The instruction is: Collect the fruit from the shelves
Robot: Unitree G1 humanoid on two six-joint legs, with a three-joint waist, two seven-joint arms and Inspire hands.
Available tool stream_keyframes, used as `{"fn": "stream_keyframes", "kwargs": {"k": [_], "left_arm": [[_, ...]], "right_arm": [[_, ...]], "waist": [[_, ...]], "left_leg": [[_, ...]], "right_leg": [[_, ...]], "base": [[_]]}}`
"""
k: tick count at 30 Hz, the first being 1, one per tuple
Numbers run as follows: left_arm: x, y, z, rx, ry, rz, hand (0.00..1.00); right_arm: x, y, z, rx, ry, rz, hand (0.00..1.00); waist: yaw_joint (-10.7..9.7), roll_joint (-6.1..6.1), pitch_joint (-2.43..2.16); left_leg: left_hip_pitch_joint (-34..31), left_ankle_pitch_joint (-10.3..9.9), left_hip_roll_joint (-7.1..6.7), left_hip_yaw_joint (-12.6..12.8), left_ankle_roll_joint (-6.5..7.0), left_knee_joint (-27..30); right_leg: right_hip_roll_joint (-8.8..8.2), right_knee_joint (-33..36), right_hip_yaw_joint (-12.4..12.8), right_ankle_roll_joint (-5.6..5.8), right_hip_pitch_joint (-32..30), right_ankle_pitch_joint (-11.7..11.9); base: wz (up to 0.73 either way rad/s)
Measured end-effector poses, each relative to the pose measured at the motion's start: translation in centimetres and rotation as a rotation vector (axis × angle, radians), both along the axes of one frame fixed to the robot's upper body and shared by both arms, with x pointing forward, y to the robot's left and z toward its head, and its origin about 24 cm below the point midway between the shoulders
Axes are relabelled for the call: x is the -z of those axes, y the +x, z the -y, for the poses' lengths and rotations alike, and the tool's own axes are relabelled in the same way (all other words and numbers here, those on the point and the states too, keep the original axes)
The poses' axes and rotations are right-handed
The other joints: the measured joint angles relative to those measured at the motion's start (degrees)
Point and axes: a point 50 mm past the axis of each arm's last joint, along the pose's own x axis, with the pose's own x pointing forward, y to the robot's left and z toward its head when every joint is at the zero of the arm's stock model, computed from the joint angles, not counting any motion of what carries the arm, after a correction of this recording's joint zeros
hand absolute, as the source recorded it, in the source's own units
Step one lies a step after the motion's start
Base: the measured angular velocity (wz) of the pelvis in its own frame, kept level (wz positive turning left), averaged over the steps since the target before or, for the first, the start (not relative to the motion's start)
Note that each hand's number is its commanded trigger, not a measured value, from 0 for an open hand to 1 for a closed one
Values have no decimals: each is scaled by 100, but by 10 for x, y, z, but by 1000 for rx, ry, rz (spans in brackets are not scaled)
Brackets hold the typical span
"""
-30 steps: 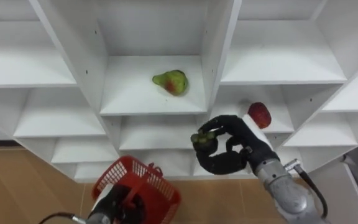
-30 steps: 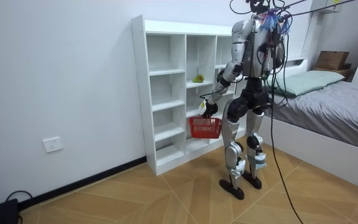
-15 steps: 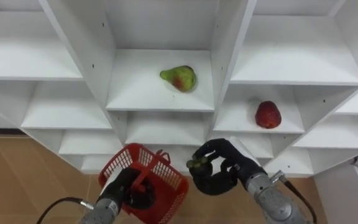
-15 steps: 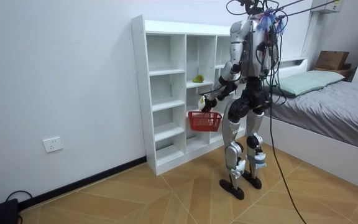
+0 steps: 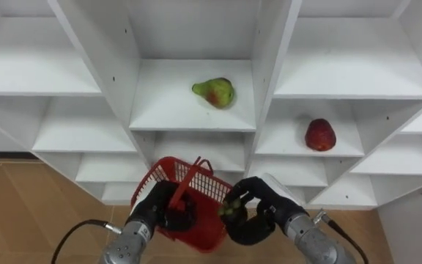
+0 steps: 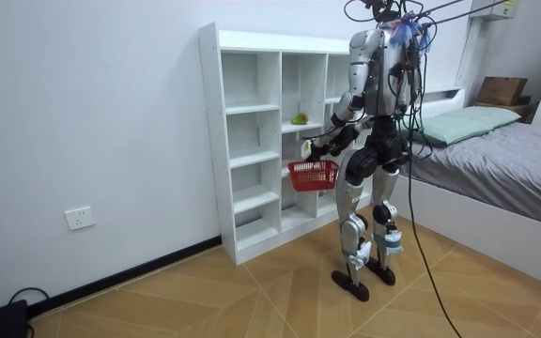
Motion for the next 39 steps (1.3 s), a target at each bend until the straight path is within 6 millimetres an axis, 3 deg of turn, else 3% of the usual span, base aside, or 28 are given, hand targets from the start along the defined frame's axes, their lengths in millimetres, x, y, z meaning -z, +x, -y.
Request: {"fn": "stream_keyframes", "kwargs": {"k": [7,15,39], "left_arm": [[1,-1,5,40,-32,-21,100],[2,-3,12,66,-72,-45,100],[4,-6,17,114,-87,-71,100]], "right_arm": [[4,-1,-6,-30,-15,-20,100],[11,5,-12,-22,-21,-56,100],[16,2,-14,-49,-41,-84,100]], "waist": [[19,1,3],[-3,68,59],[-6,17,54]], "left_leg": [[-2,1,-6,-1,2,11],[-42,10,-23,-40,16,7],[-59,50,-57,-49,36,-3]], "right_leg": [[-7,0,-6,0,0,0],[-24,1,-71,3,-20,-2],[-71,12,-117,6,-50,-4]], "base": [[0],[2],[0]]}}
